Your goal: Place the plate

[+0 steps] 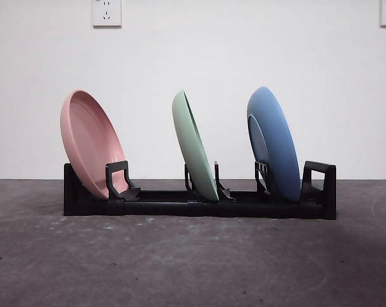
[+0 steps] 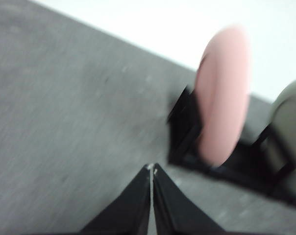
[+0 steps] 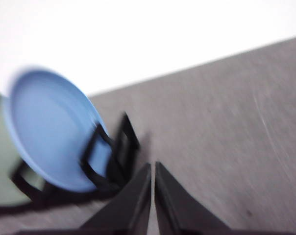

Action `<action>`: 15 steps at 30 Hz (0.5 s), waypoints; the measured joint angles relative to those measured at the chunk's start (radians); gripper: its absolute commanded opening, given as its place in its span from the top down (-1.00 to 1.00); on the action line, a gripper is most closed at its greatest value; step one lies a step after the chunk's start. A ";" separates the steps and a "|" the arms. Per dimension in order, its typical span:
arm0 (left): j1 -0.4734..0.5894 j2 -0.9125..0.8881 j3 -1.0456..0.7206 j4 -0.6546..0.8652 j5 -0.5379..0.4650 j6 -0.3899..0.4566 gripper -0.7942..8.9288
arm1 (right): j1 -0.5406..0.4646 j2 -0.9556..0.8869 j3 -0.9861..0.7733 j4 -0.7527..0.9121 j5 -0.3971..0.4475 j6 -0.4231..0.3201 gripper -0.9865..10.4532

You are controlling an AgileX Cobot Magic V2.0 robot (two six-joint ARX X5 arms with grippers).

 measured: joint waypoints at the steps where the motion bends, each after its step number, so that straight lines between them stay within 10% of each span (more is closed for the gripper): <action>1: -0.003 0.021 0.024 0.002 0.002 -0.011 0.82 | 0.004 0.006 0.028 -0.010 0.000 0.014 0.81; 15: -0.043 0.489 0.483 -0.113 0.282 -0.053 0.82 | 0.018 0.266 0.506 -0.307 -0.187 0.045 0.81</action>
